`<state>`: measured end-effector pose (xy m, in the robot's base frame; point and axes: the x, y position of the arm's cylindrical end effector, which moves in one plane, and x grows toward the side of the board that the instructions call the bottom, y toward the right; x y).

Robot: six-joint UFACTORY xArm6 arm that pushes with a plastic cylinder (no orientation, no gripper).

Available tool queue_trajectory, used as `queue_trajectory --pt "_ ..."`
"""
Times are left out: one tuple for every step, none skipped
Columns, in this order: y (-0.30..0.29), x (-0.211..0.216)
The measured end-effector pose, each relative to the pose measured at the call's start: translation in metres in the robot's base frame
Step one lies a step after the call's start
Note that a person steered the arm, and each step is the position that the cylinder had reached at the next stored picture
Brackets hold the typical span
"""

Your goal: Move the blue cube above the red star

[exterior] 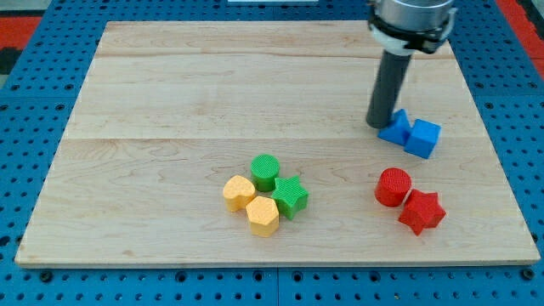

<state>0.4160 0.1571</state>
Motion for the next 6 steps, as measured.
queue_trajectory --pt "0.014 0.017" --pt "0.006 -0.010" --pt "0.046 -0.039" --pt "0.097 -0.016" --pt "0.087 0.032" --pt "0.070 0.061"
